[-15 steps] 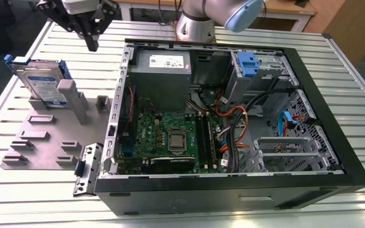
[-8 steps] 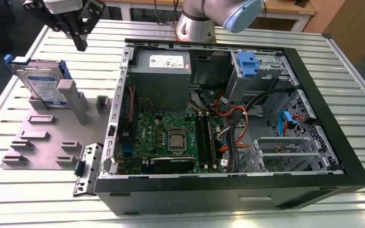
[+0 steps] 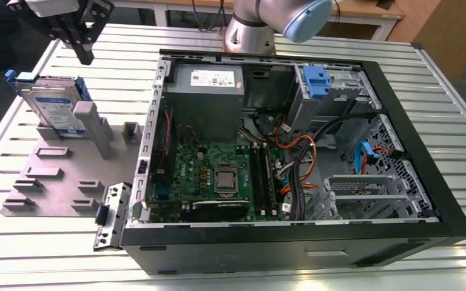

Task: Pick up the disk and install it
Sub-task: 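Reach for the disk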

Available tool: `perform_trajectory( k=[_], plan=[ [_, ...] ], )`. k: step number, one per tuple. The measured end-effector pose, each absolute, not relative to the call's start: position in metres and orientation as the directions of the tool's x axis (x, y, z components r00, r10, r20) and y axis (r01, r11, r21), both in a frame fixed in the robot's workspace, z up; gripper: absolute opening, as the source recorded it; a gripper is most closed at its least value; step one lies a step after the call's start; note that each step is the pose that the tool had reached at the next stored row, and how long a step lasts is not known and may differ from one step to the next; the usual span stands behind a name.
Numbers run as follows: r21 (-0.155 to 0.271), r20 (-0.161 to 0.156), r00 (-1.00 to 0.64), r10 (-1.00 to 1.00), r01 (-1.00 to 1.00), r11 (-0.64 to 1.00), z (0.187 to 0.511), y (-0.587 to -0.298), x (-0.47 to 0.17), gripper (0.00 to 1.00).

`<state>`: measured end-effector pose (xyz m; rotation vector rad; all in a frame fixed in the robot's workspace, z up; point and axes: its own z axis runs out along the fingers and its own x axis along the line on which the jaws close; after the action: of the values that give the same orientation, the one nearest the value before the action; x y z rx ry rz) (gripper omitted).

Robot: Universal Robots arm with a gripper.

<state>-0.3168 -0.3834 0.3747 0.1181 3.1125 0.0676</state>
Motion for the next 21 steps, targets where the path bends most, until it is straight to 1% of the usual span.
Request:
perform_trajectory(
  k=[11, 21],
  plan=[
    [0.044, -0.024, -0.997, 0.076, 0.075, 0.996, 0.369, -0.381, -0.358, 0.11],
    [0.042, -0.025, -0.997, 0.076, 0.075, 0.996, 0.359, -0.381, -0.378, 0.11]
  ],
)
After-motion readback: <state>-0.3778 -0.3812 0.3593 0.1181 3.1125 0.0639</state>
